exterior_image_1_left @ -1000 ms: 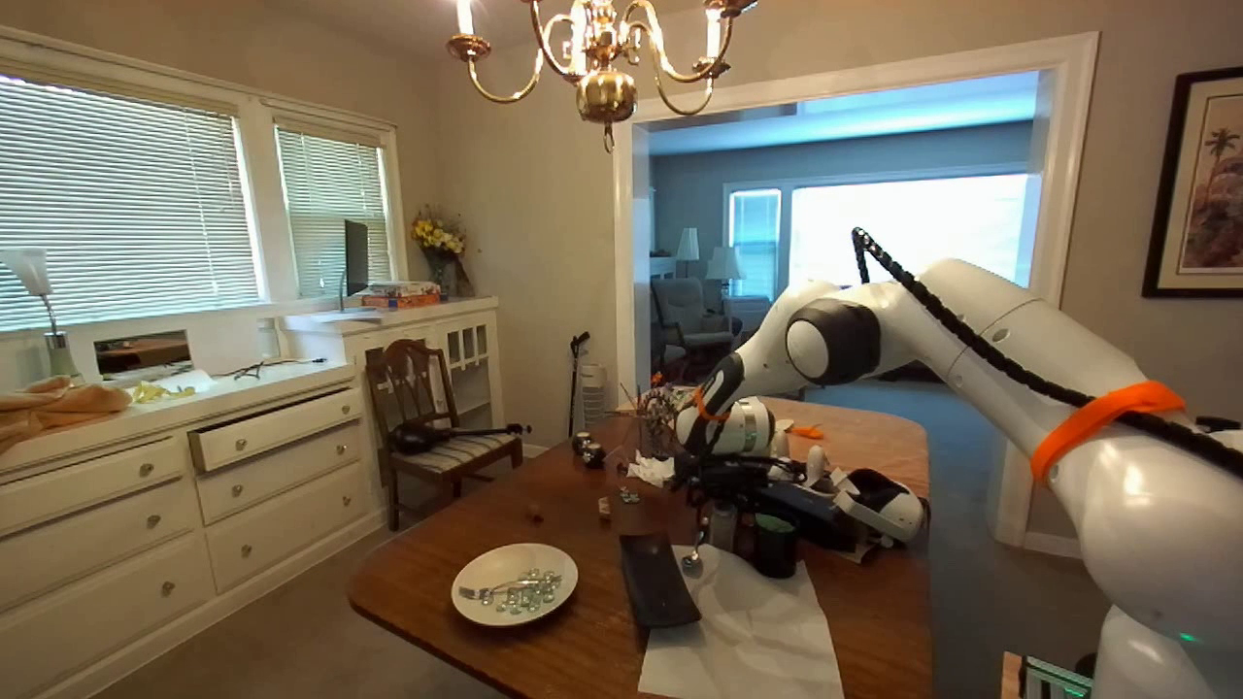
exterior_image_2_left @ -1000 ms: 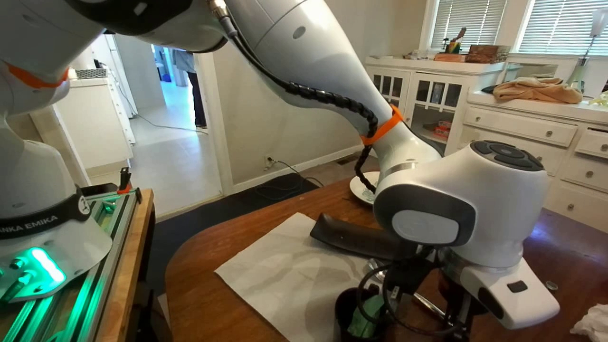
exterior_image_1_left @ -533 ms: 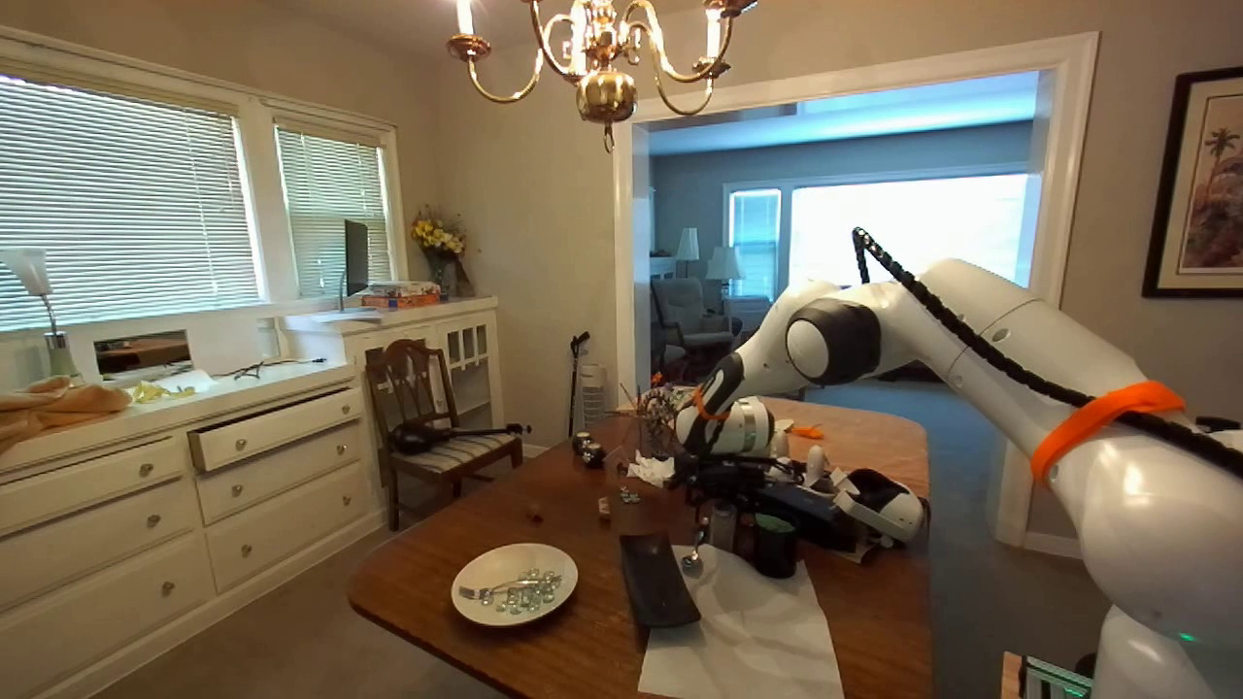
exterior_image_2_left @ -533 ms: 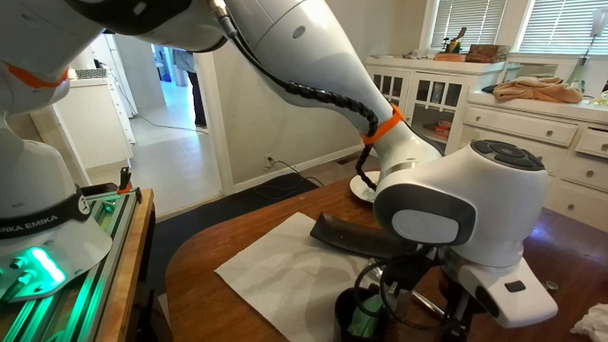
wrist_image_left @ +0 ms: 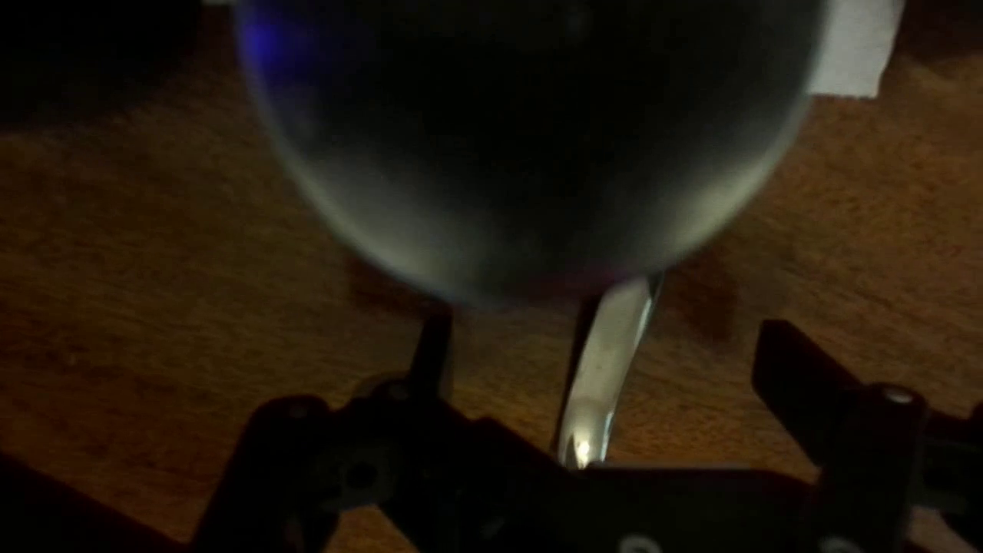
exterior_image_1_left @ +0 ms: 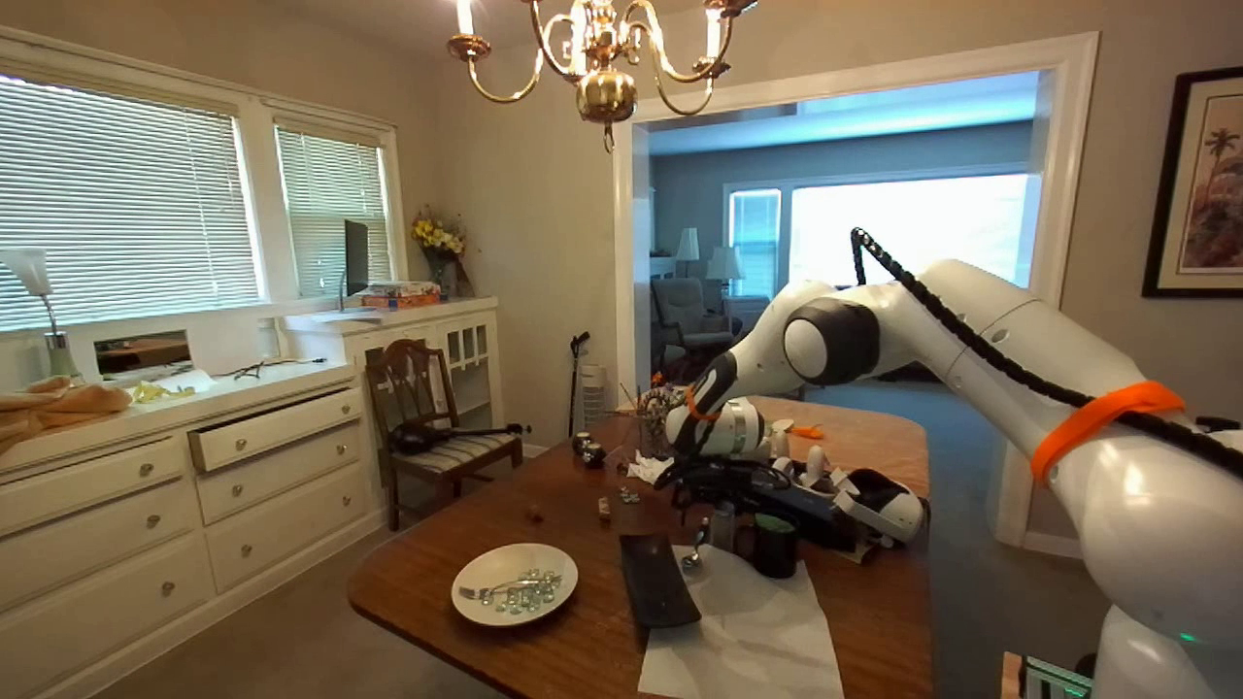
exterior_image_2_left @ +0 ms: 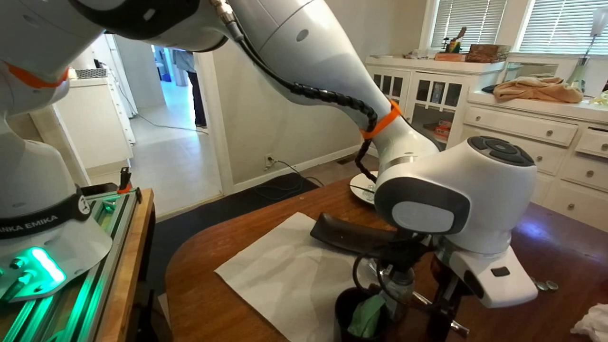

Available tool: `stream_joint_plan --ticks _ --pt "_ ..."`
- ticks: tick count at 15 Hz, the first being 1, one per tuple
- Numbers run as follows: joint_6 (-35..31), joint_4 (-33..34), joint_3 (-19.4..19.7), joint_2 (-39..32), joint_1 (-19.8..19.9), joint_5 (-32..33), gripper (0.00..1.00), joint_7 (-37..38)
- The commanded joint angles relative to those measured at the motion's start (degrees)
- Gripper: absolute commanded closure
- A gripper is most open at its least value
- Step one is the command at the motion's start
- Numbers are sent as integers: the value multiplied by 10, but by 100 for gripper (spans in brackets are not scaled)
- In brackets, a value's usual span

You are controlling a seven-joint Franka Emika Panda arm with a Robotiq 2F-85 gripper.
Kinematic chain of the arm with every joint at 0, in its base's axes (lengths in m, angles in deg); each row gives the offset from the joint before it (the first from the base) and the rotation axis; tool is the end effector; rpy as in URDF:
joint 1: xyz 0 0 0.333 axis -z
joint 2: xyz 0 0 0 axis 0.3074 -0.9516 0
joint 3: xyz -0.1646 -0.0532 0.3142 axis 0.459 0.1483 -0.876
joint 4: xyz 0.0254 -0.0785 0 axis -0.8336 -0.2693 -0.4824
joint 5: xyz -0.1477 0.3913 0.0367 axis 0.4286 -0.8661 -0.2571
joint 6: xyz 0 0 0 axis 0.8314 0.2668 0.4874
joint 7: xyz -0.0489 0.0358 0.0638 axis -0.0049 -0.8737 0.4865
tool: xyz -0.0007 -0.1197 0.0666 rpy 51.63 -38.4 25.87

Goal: Use the spoon to remove the objects from the white plate

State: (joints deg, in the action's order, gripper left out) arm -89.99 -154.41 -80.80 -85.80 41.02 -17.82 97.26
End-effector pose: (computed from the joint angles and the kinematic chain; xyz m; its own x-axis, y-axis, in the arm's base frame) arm 0.6710 -0.3920 0.0799 0.5001 -0.8654 0.0316 -0.8613 -0.5009 -0.0855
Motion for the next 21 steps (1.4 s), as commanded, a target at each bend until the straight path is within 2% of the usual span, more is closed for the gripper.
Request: stream_joint_plan --ticks 1,3,5,6,15,16,18,21 --pt "45 34 -4 -23 -2 -5 0 6" --pt "62 46 -5 -29 -2 -3 2 2" --pt "82 61 -3 -35 -1 -1 12 3" --pt "89 68 -4 -39 0 -1 28 3" --pt "124 117 8 -57 6 5 96 5" --pt "127 121 10 -56 6 6 99 7" --pt "129 124 15 -55 5 8 95 13" --pt "155 139 21 -54 10 2 95 35"
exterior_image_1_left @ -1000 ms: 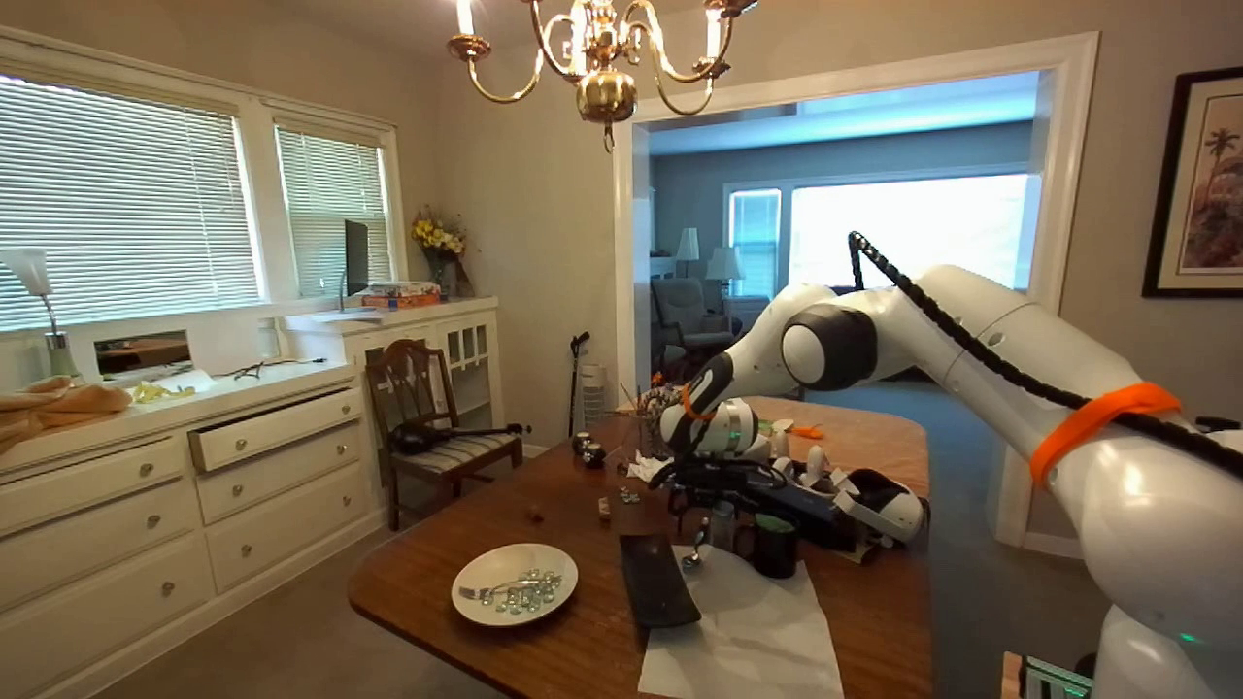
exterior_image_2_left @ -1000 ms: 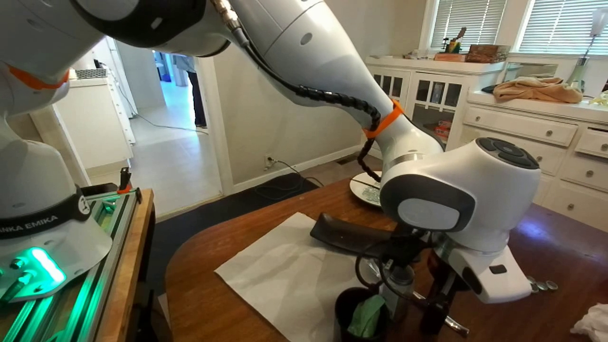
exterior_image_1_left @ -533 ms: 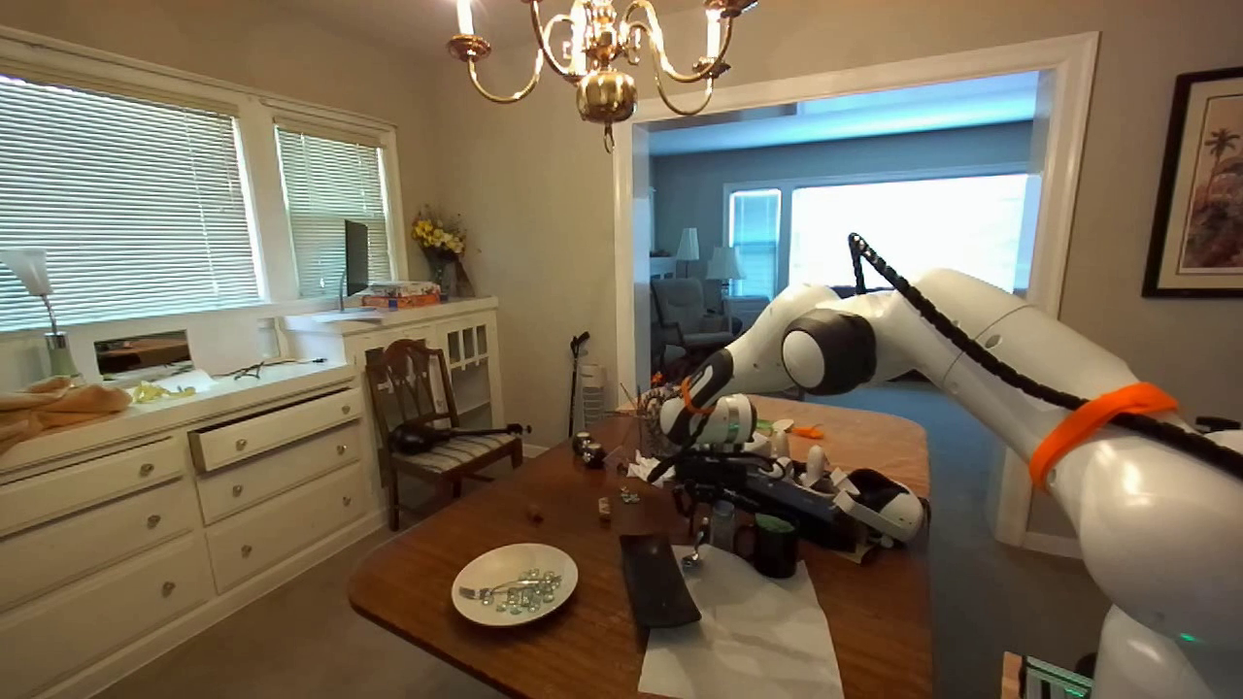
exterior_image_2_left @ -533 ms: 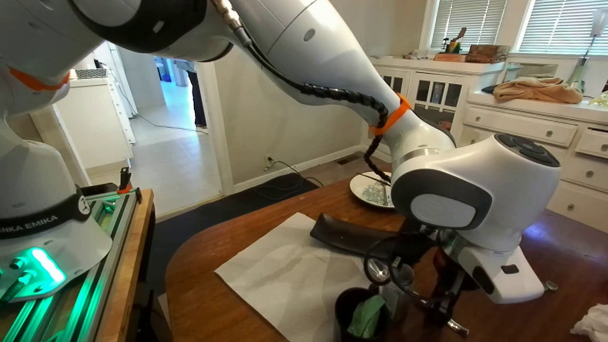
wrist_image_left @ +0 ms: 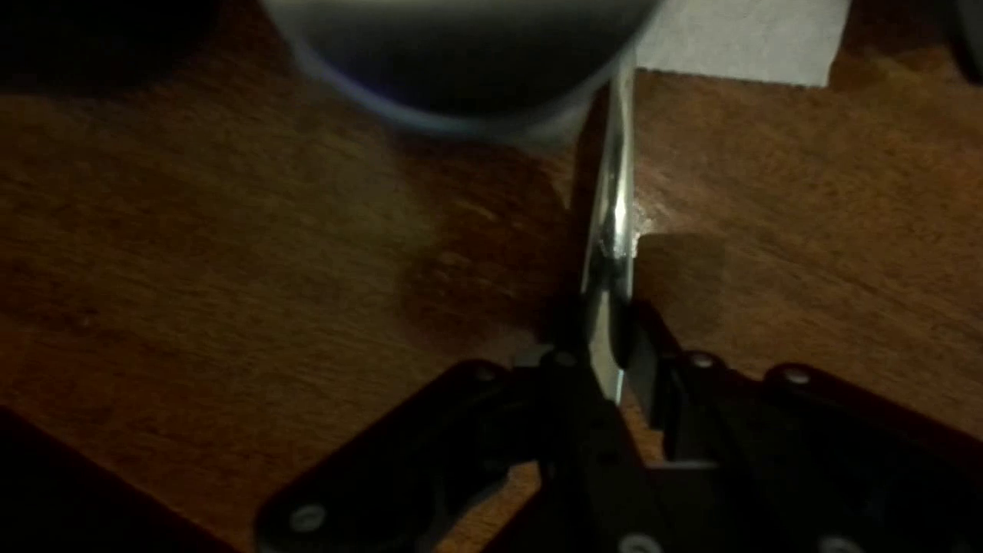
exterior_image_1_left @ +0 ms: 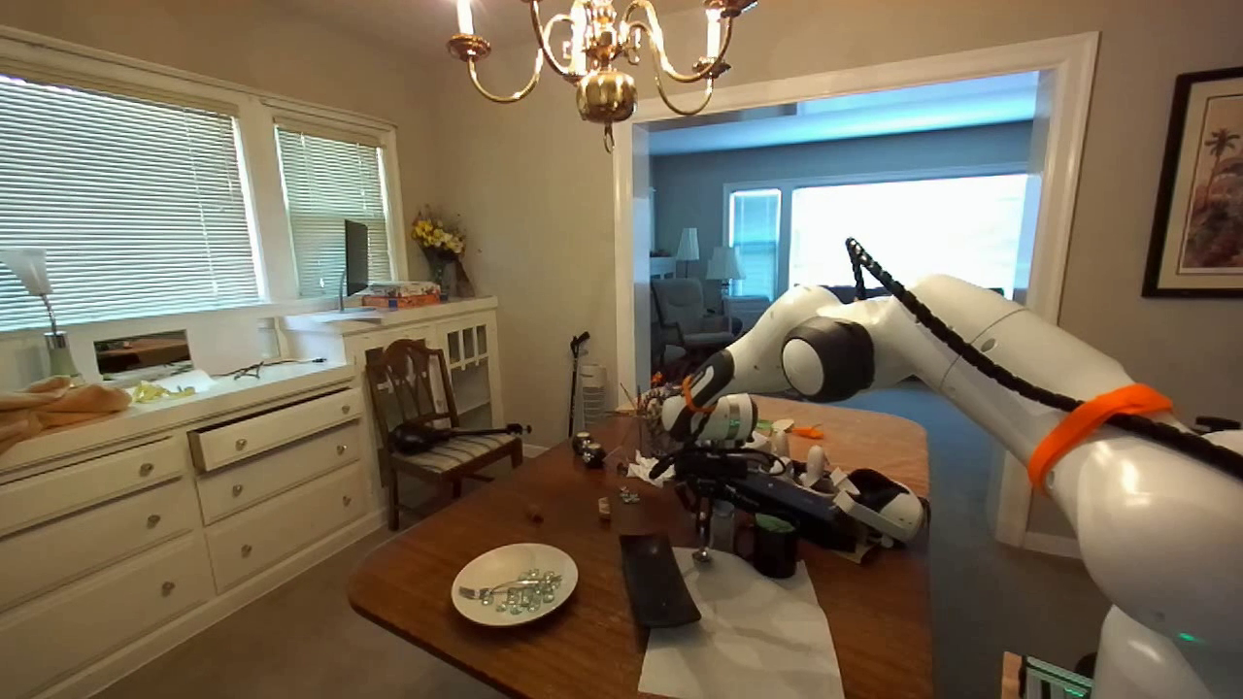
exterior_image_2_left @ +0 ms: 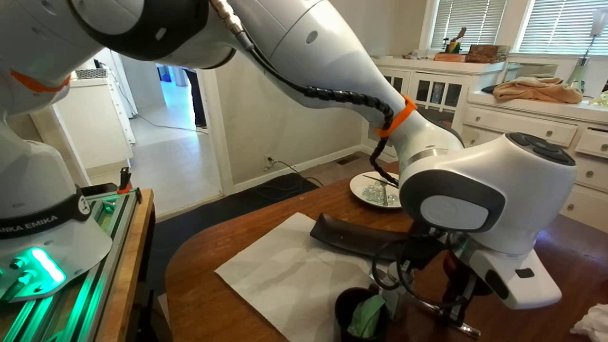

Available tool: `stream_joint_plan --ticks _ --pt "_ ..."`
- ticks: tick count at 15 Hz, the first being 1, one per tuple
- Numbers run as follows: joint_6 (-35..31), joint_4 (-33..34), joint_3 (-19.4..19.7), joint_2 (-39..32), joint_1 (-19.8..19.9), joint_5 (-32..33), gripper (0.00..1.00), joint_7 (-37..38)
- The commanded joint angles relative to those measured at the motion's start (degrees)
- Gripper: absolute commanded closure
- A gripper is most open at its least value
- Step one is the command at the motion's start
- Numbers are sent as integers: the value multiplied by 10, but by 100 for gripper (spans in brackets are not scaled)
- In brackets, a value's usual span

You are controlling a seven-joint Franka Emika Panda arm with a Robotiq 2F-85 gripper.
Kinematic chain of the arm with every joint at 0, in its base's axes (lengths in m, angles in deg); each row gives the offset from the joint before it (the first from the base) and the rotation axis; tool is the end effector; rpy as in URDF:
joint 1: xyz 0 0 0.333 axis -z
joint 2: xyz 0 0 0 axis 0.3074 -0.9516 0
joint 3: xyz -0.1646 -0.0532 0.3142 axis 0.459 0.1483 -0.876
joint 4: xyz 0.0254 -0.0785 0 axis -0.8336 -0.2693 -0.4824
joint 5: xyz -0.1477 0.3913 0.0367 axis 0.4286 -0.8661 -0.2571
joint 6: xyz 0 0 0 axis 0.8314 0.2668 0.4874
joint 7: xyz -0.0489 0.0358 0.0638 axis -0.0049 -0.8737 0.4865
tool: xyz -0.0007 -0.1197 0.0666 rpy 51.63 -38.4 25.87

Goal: Use the spoon to remove the objects from the white plate

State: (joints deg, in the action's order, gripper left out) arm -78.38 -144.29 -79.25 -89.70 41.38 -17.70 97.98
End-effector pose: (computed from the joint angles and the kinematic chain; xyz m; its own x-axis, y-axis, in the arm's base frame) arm 0.6875 -0.4063 0.0875 0.5068 -0.8605 -0.0515 -0.8619 -0.5047 -0.0497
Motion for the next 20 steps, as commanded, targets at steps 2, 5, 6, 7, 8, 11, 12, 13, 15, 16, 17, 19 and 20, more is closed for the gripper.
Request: stream_joint_plan --ticks 2,5,6,7,8,11,12,13,15,16,17,19,20 --pt "62 47 8 -10 9 -3 95 51" --pt "84 69 9 -5 22 -13 95 79" --pt "85 75 8 -4 25 -16 95 88" --pt "84 82 7 -1 30 -20 95 98" --pt "81 82 6 2 33 -23 95 105" --pt "66 90 0 6 44 -42 95 132" --pt "60 89 -2 8 45 -49 95 140" --pt "56 88 -5 10 46 -56 95 146" --pt "50 88 -10 13 46 -71 95 156" --pt "44 84 -14 16 42 -77 95 162" --pt "37 79 -19 20 38 -82 95 164" --pt "24 74 -33 25 31 -90 95 166" --pt "18 71 -40 27 26 -92 95 165"
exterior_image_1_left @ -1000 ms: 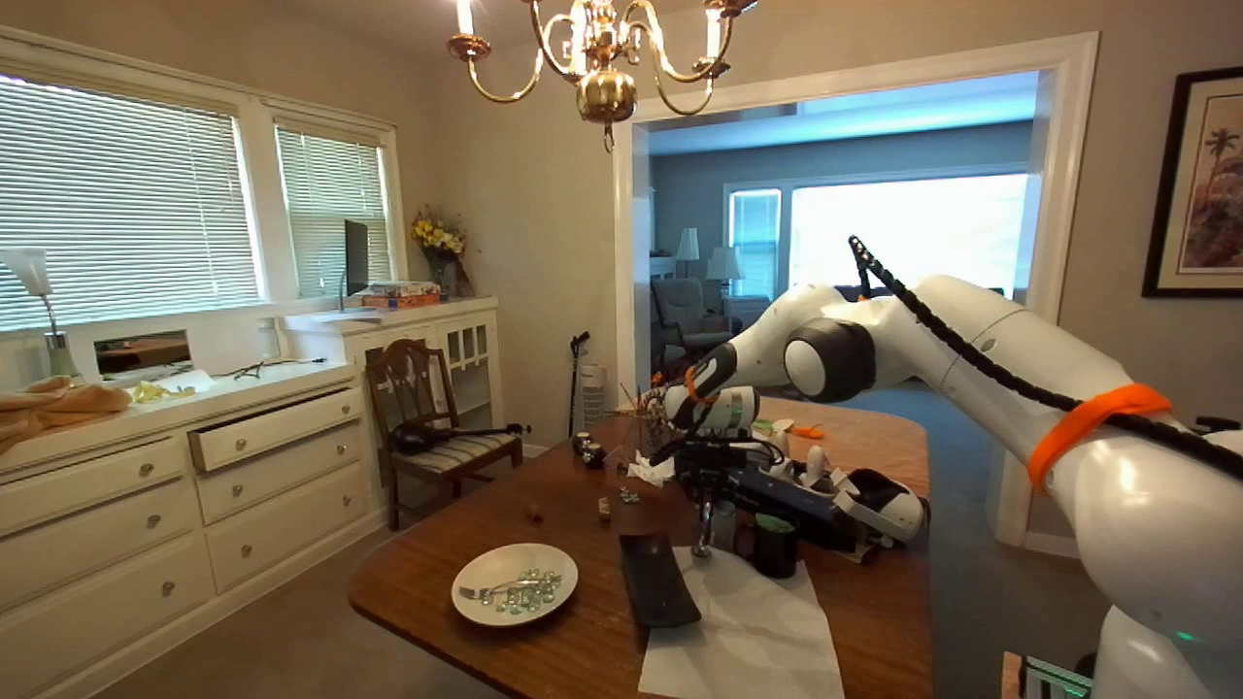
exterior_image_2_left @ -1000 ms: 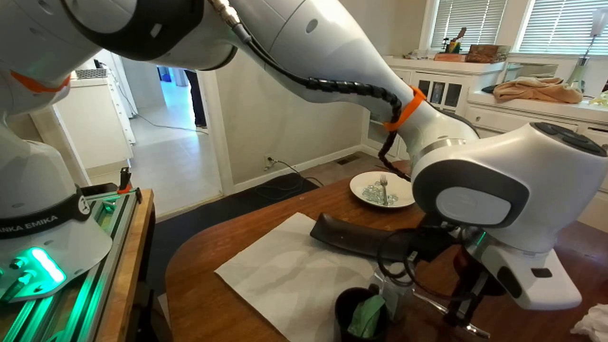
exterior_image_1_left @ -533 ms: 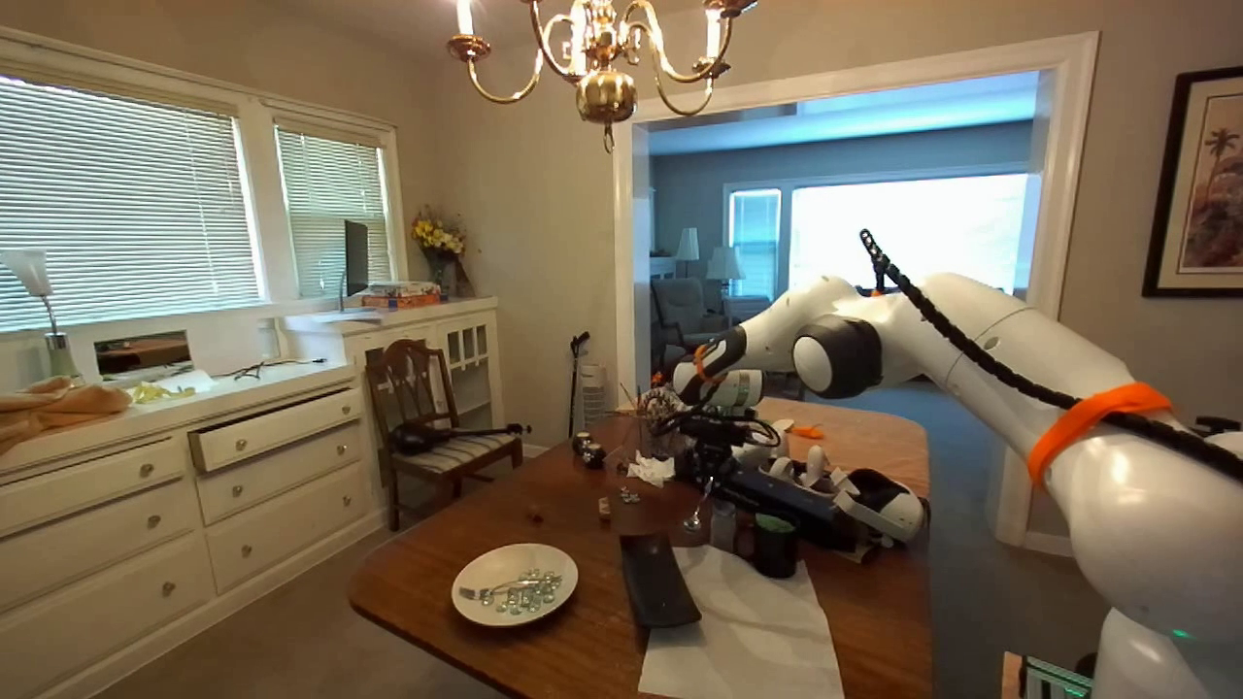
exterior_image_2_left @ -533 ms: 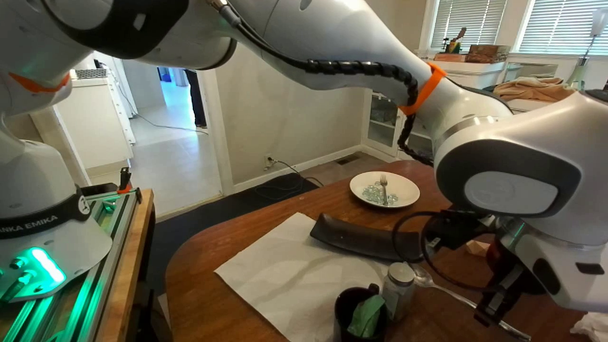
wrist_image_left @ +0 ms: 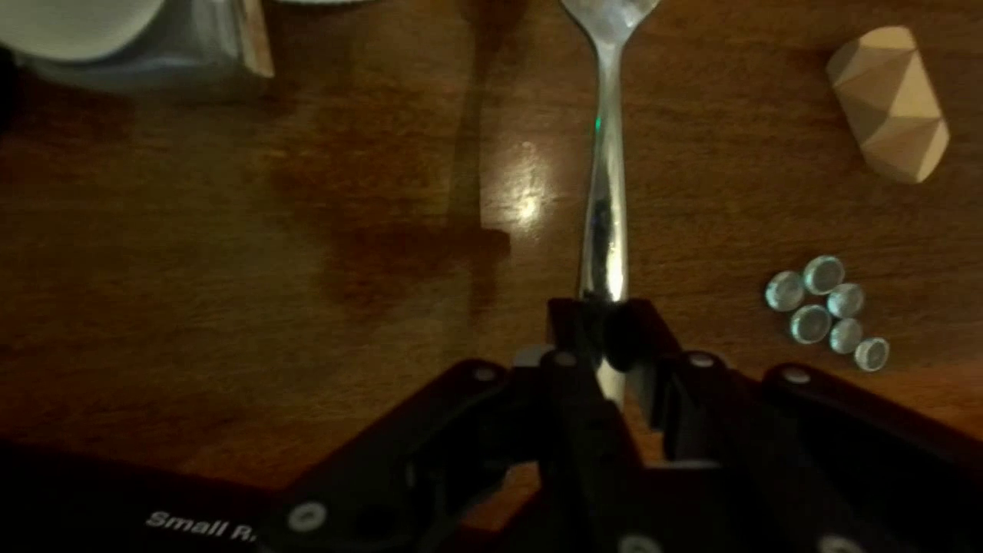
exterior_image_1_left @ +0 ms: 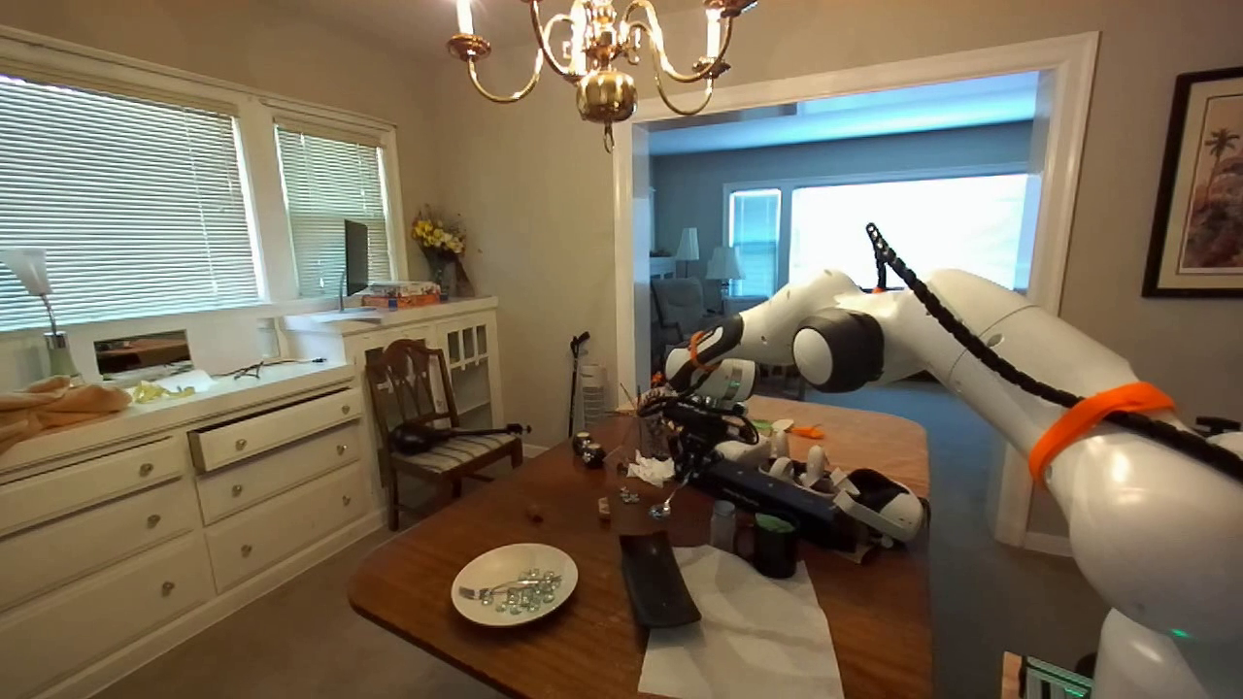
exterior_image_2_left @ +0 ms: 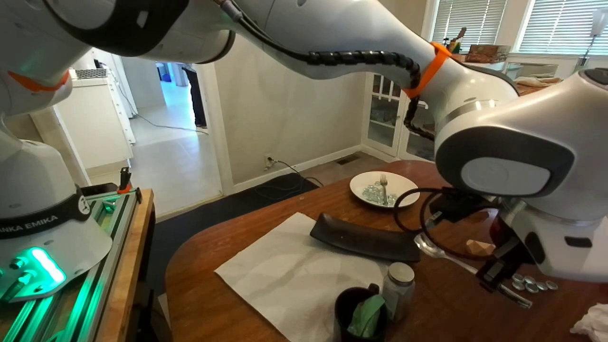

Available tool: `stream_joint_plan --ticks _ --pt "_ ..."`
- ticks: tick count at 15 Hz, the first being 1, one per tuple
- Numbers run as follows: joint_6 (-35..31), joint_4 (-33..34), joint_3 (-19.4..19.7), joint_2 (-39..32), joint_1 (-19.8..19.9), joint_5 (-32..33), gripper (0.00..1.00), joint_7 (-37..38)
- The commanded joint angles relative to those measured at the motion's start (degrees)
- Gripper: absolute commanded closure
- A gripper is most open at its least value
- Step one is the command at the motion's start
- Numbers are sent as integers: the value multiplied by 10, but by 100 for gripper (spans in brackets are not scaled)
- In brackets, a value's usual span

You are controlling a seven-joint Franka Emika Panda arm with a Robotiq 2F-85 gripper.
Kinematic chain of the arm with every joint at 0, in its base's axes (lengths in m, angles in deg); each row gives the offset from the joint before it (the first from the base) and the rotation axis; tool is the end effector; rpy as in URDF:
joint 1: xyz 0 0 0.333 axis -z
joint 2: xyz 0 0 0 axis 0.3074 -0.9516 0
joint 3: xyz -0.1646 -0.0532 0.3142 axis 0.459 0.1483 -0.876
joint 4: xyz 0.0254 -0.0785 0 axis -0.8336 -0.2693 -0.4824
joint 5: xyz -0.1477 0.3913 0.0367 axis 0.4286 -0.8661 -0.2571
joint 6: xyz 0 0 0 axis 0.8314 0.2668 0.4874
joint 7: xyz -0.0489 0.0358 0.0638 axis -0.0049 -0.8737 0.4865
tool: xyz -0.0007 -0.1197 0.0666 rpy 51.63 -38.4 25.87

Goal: Use the spoon to remove the objects from the white plate

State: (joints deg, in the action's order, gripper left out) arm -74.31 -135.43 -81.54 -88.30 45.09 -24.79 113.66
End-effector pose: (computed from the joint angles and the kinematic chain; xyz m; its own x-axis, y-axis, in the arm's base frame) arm 0.7214 -0.4366 0.1714 0.1860 -0.9780 -0.0942 -0.9621 -0.1618 -0.2197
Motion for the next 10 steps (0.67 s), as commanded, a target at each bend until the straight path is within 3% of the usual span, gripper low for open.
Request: stream_joint_plan --ticks 1,9,10 --pt "-32 -23 -25 18 -18 -22 95 8" --pt "-152 -101 -87 54 -132 -10 95 37" --pt "-125 -48 -76 25 -115 -15 81 27"
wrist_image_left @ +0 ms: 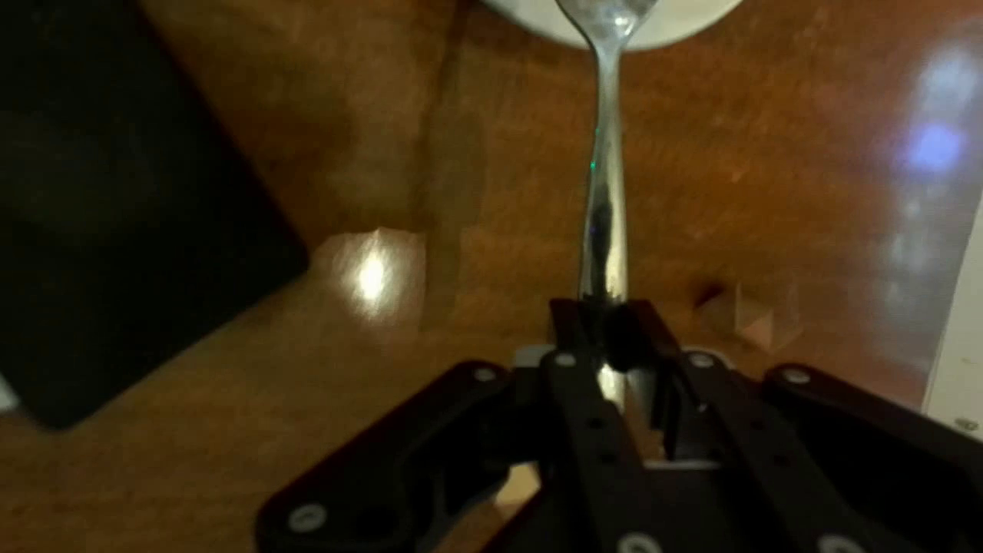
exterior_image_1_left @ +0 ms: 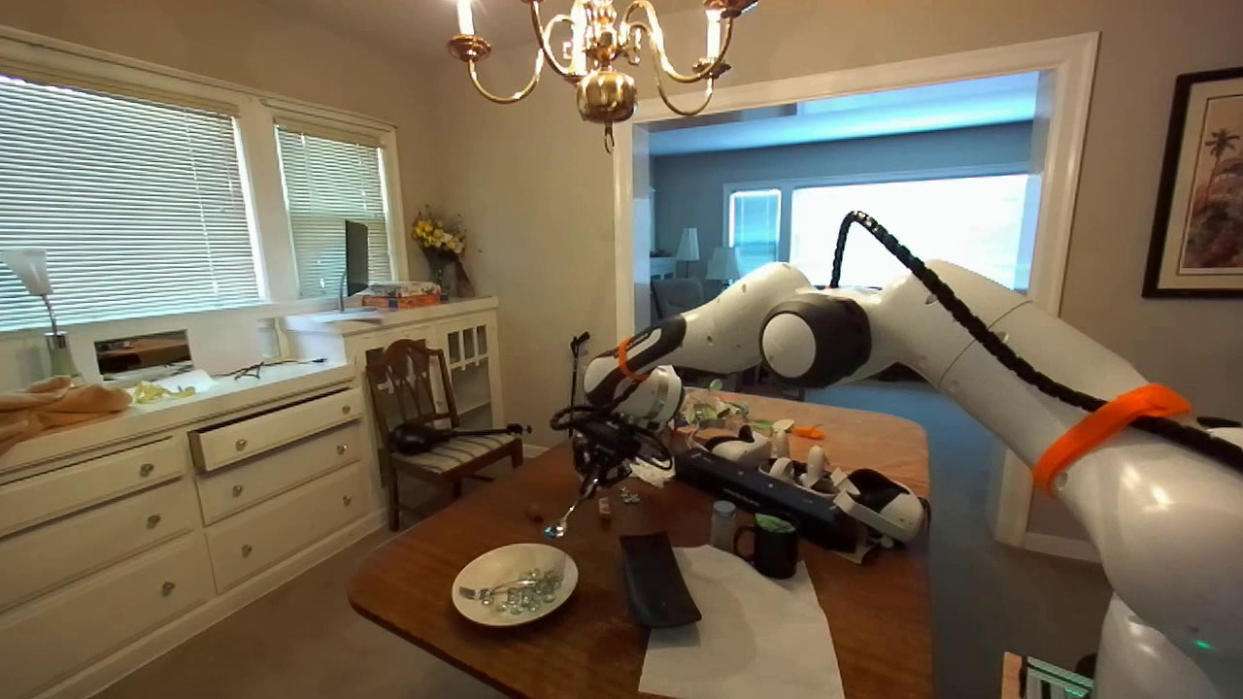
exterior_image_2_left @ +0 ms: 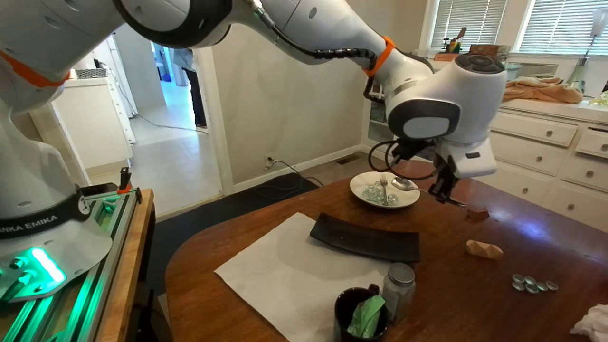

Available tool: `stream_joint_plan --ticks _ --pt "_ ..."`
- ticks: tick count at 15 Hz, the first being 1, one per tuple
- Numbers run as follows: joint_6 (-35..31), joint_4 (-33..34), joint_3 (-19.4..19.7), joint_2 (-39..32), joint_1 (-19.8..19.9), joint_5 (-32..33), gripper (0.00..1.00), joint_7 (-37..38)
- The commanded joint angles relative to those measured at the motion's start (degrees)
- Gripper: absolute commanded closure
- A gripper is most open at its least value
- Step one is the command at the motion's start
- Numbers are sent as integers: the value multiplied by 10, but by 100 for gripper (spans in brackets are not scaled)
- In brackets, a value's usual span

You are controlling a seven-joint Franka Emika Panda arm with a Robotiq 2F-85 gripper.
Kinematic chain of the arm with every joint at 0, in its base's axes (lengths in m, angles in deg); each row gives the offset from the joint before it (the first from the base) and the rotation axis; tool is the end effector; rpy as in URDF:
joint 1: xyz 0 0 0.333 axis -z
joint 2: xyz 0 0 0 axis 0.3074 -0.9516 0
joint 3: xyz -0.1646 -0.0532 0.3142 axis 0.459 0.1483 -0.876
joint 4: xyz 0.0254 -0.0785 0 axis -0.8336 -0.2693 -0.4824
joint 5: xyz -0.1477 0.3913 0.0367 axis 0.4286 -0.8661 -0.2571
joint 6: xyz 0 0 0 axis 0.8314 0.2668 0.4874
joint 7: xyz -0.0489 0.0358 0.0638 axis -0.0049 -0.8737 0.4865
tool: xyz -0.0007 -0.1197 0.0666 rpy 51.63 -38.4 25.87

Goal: Use the spoon to remove the objects from the white plate

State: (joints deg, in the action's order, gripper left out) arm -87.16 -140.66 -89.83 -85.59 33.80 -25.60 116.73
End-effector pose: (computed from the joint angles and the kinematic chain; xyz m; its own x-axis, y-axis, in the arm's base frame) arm 0.8205 -0.2241 0.1853 0.3380 -0.9381 -0.0755 -0.8777 -0.2853 -0.3850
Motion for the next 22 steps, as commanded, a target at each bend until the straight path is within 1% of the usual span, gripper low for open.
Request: stream_joint_plan --ticks 1,3,9,10,15,17,19,22 --pt "-5 -6 4 1 -18 -6 81 -1" --pt "-15 -16 3 4 -33 -5 81 5" --pt "-15 -17 5 6 -23 -6 81 4" --pt "-19 -20 7 6 -27 -4 95 7" --pt "-44 -33 10 11 -37 -4 95 7" --pt "-70 -45 8 15 -43 -7 95 4" --pt "-115 -62 11 18 -54 -4 95 1" --pt "-175 -96 5 25 -65 -3 95 -19"
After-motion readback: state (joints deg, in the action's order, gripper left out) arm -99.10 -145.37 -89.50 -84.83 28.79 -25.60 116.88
